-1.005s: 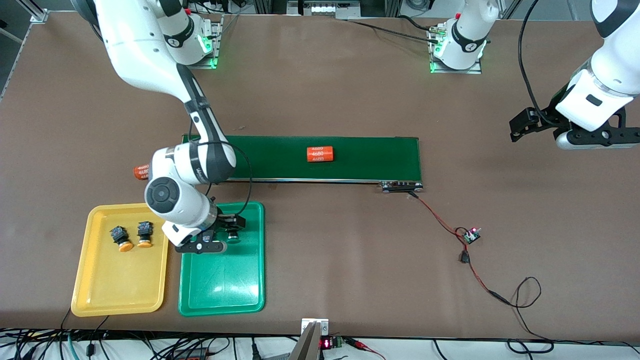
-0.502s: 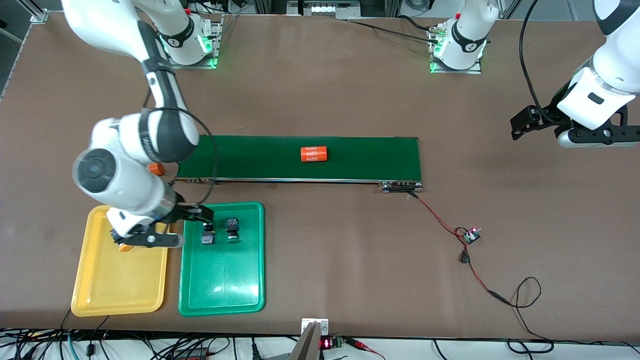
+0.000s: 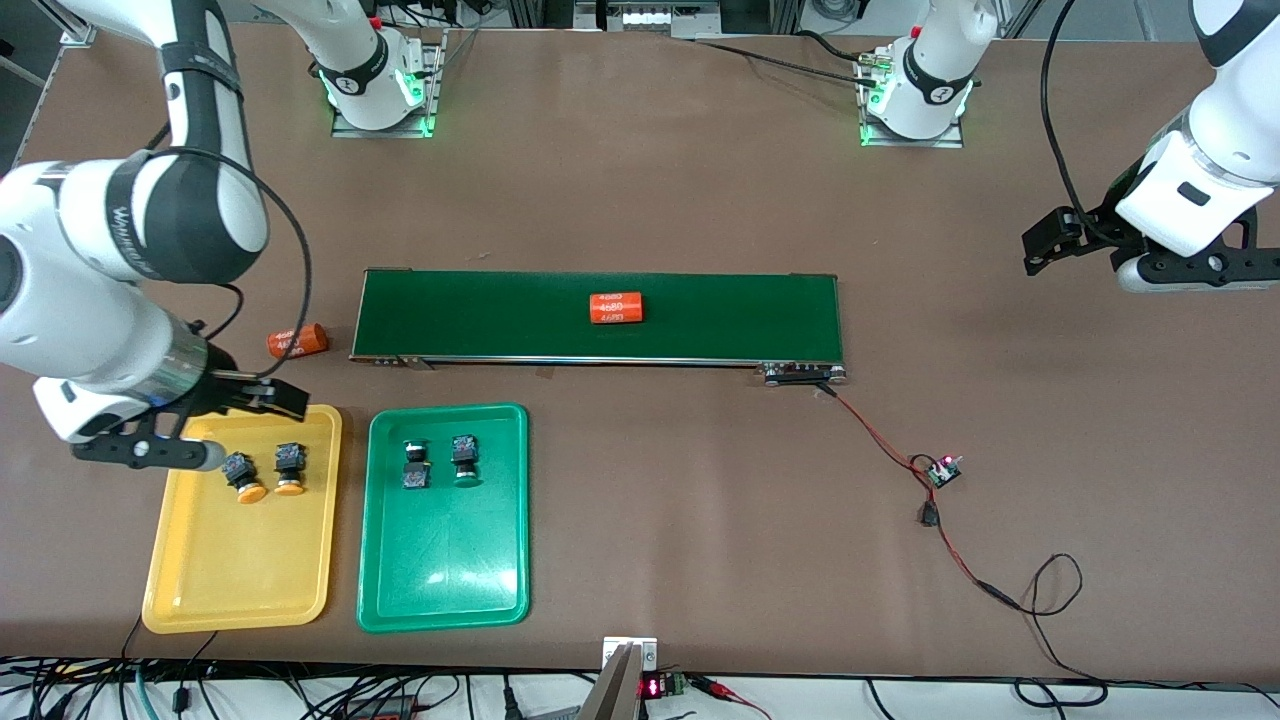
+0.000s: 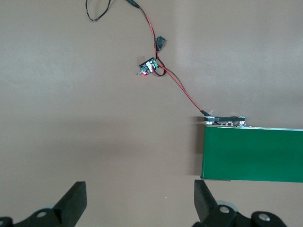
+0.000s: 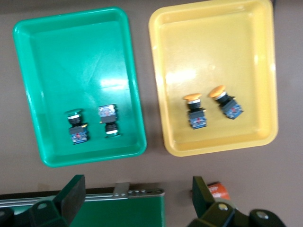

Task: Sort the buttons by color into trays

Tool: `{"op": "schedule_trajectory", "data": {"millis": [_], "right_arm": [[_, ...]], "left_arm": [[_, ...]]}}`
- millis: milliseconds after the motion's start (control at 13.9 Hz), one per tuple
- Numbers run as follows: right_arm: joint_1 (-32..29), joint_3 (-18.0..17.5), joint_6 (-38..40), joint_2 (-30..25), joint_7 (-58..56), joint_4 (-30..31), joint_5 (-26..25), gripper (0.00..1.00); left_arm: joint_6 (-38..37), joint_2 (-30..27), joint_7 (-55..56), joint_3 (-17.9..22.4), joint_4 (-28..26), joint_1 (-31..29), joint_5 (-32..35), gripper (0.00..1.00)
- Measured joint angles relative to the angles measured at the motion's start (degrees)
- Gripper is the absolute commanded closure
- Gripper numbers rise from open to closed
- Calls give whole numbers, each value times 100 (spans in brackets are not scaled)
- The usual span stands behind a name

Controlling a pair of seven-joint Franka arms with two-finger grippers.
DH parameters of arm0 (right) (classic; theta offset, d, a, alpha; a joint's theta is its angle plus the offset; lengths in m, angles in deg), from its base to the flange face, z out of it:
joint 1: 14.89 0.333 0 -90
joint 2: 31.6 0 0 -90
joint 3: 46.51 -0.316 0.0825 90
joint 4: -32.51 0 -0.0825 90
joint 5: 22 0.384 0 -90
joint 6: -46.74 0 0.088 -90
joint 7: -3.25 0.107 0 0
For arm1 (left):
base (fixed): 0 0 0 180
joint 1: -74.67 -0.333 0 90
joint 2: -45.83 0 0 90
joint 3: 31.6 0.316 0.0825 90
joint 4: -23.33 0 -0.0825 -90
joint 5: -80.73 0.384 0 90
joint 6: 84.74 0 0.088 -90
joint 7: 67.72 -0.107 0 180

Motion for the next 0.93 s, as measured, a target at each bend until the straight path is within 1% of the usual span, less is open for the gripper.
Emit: {"op": "schedule_trajectory", "data": {"millis": [215, 359, 502, 574, 646, 789, 861, 933], "right_arm": [[2, 262, 339, -237, -112, -1, -35, 0], [-32, 412, 479, -391, -442, 1, -56, 0], [-302, 375, 548, -565, -766, 16, -94, 0], [-566, 206, 572, -685, -911, 60, -96, 0], [-909, -100, 588, -826, -988, 116, -108, 0], [-1694, -957, 636, -1115, -1004, 224, -208, 0], [-1965, -1286, 666, -1249, -1004, 285, -266, 0], [-2090, -1457, 759, -1373, -1003, 349, -331, 0]], "left_arm": [[-3, 0, 0, -4, 2, 2, 0, 0], [-4, 0, 0, -8, 4, 5, 0, 0], [-4, 0, 0, -8, 8, 5, 0, 0], [-4, 0, 0, -8, 10, 6, 0, 0], [-5, 0, 0, -9, 11, 6, 0, 0], [-8, 0, 0, -9, 13, 6, 1, 0], [-11, 0, 0, -9, 13, 6, 1, 0], [-16, 0, 0, -9, 14, 7, 3, 0]]}}
